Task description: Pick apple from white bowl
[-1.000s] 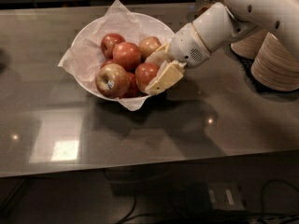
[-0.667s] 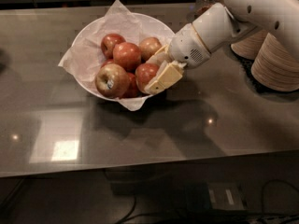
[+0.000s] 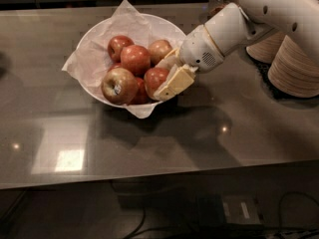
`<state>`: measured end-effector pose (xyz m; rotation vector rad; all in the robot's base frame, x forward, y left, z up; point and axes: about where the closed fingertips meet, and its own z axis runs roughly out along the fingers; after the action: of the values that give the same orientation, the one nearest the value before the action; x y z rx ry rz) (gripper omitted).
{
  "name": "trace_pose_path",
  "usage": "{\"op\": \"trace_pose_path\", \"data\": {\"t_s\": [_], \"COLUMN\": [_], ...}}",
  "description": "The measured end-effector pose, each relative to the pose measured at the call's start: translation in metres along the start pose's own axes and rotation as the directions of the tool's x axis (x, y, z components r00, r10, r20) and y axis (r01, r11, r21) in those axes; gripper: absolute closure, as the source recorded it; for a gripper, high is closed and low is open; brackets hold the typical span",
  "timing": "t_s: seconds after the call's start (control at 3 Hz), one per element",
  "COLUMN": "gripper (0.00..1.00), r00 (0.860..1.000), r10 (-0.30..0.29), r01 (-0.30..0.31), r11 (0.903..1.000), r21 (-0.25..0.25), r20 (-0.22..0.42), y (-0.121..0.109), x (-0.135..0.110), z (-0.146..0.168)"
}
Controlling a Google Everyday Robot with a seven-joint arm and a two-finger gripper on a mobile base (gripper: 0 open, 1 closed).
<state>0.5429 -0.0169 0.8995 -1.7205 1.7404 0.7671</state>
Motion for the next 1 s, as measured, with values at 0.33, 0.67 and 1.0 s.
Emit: {"op": "trace_pose_path", "data": {"t_s": [0.33,0.67,1.0], "gripper": [1.00,1.00,1.00], "r00": [0.998,0.988,0.973], "r10": [0.002,-0.028,-0.059], "r01": [-0.002,0.027,0.054], "r11": [1.0000,0.9996,0.9981], "r21": [-0.006,0.008,0.030], "r20": [0.061,0.152,0.223], "y": [0.003,0.008,0.012], "x": [-0.009,-0.028,-0.042], "z": [-0.007,-0.028,-0.048]}}
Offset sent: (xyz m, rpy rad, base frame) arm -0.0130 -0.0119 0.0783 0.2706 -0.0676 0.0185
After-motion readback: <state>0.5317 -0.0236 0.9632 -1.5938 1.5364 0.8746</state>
